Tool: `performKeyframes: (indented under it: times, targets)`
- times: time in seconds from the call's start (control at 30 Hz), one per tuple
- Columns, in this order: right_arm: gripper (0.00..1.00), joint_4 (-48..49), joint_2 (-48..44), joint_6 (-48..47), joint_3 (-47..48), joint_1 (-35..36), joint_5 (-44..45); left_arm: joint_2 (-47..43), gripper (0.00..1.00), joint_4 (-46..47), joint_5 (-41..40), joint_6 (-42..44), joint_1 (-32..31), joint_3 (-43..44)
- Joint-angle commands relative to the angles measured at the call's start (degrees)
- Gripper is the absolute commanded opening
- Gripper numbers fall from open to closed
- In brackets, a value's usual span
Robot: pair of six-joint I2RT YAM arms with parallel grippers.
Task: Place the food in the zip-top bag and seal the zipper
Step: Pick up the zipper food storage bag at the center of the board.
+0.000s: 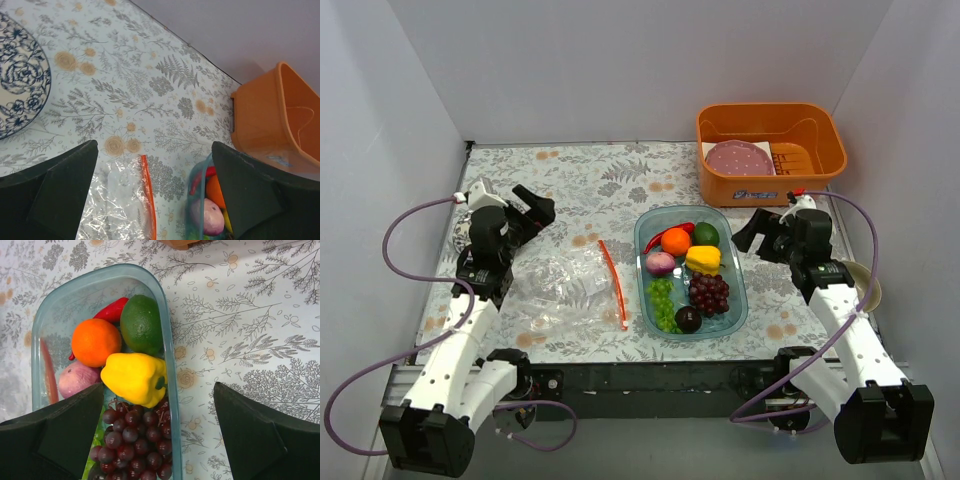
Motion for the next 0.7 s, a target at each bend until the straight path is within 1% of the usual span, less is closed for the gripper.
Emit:
performKeyframes:
  times: [0.0, 0.03, 0.07, 0.13, 0.17, 0.2, 0.23, 0.27, 0.3, 0.37, 0.43, 0.47, 0.5, 0.53, 0.6, 0.63, 0.67]
  targets:
    - [0.98, 0.8, 0.6, 7.3, 2.6, 0.0, -3.0, 3.2, 0.98, -12.2, -10.4, -9.9, -0.1, 5.2]
    - [0.98, 1.3, 1.1, 7.2, 2.5, -0.3, -6.5, 3.8, 0.98, -13.8, -12.1, -11.4, 0.0, 5.5]
    - [0.98, 1.9, 1.6, 5.1, 2.8, -0.1, -9.0, 4.4, 0.98, -14.3, -12.4, -11.7, -0.1, 5.4]
    - [0.98, 1.2, 2.8, 3.2, 3.9, -0.2, -12.8, 5.7, 0.98, -15.0, -10.1, -10.9, -0.1, 5.5]
    - [0.98, -0.2, 3.0, 2.5, 4.4, -0.3, -12.8, 6.2, 0.98, -16.4, -8.2, -11.0, -0.1, 6.0]
    - [0.98, -1.3, 3.0, 0.2, 4.6, -0.2, -13.0, 6.7, 0.98, -19.7, -7.3, -11.7, -0.1, 6.3]
    - [0.98, -2.9, 2.7, -0.7, 4.7, -0.2, -12.6, 6.9, 0.98, -21.8, -6.9, -15.1, 0.0, 6.3]
    - [0.98, -3.2, 2.5, -1.3, 4.0, -0.3, -12.2, 7.1, 0.98, -23.6, -6.5, -16.6, -0.1, 6.1]
    - [0.98, -3.3, 1.7, -1.8, 3.5, -0.2, -12.0, 7.4, 0.98, -25.1, -4.5, -16.9, -0.1, 5.8]
    - [0.98, -3.7, 1.2, -2.5, 2.8, -0.2, -12.9, 8.1, 0.98, -25.5, -1.6, -16.0, 0.0, 3.5]
    - [0.98, -6.4, 1.1, -3.5, 3.9, -0.2, -12.5, 10.1, 0.98, -28.6, 1.1, -17.6, 0.0, 3.4]
    - [0.98, -8.0, 0.8, -3.9, 4.2, -0.2, -12.3, 10.8, 0.98, -28.7, 3.5, -16.2, 0.0, 3.4]
    - [0.98, -7.9, 0.1, -4.2, 4.0, -0.3, -12.3, 11.3, 0.98, -25.2, 7.5, -14.0, 0.0, 3.0]
    - [0.98, -7.9, -0.2, -5.4, 4.1, -0.2, -12.0, 12.0, 0.98, -23.2, 15.2, -12.7, 0.0, 2.1]
    - [0.98, -8.9, -0.4, -6.9, 4.5, -0.3, -10.9, 13.4, 0.98, -18.4, 21.2, -10.8, 0.0, 1.4]
    - [0.98, -9.5, -0.3, -7.4, 4.9, -0.2, -10.3, 13.7, 0.98, -17.7, 23.8, -10.4, 0.0, 1.3]
    - [0.98, -10.3, 0.0, -8.7, 5.3, -0.3, -9.6, 13.8, 0.98, -17.5, 24.4, -10.1, -0.1, 1.1]
